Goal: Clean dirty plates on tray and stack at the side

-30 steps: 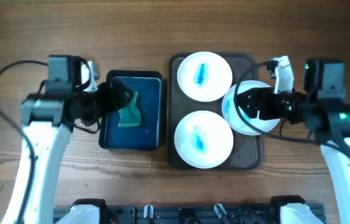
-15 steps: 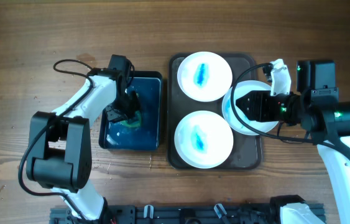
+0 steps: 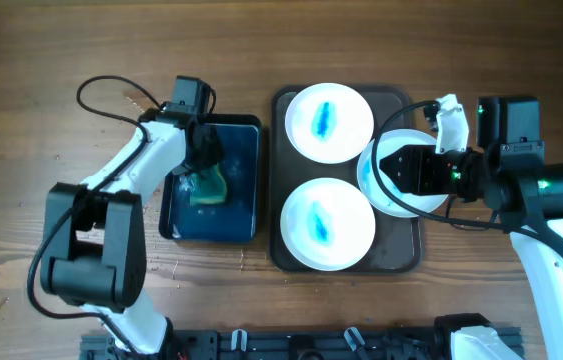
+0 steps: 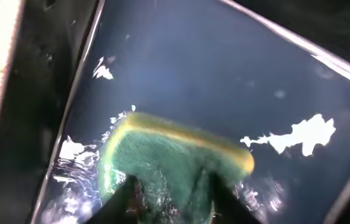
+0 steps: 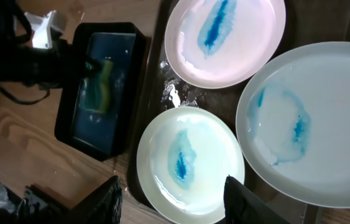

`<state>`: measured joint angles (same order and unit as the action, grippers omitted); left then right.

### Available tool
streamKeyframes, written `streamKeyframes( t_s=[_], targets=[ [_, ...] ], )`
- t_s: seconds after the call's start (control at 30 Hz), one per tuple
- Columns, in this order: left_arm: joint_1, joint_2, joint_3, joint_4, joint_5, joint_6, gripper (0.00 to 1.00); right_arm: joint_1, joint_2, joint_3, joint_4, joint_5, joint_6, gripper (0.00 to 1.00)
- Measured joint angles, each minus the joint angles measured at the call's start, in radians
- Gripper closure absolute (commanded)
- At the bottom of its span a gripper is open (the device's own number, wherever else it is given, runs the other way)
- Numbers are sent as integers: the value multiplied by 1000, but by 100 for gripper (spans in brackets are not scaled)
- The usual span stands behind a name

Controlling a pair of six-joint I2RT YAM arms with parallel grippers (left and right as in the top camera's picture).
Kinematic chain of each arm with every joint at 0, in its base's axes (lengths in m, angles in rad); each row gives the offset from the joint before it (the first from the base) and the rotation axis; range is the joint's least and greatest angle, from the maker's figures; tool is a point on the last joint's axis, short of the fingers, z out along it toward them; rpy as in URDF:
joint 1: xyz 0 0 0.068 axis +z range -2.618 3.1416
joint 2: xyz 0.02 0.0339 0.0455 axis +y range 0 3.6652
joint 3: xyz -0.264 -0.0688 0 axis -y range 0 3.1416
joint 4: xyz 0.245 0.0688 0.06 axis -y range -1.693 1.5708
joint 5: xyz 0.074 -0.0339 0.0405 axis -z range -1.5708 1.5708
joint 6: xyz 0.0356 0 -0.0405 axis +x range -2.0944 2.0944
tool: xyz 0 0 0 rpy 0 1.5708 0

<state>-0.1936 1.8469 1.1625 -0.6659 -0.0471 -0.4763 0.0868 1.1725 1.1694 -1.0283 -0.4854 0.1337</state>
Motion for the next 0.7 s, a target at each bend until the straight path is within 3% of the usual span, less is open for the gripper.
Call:
streamKeyframes(
  t_s=[0.1, 0.13, 0.2, 0.27, 0.43, 0.53, 0.57, 0.7],
  targets=[
    [0, 17, -12, 20, -12, 1, 92, 0, 0, 0, 0, 0, 15, 47],
    [0, 16, -8, 7, -11, 1, 84, 0, 0, 0, 0, 1, 19, 47],
    [0, 17, 23, -58, -4, -1, 55, 0, 0, 0, 0, 6, 24, 42],
    [0, 10, 53, -139, 17, 2, 45, 0, 0, 0, -4, 48, 48, 35],
    [0, -26, 62, -228, 42, 0, 58, 1, 7, 0, -103, 166, 112, 38],
    [0, -25, 16, -129, 46, 3, 82, 1, 36, -25, -113, 172, 108, 43],
    [-1, -24, -12, -86, 46, 3, 96, 1, 44, -61, -92, 164, 108, 43],
    [-1, -21, -55, -39, 45, 0, 96, 1, 55, -234, 15, 143, 108, 43]
  ],
)
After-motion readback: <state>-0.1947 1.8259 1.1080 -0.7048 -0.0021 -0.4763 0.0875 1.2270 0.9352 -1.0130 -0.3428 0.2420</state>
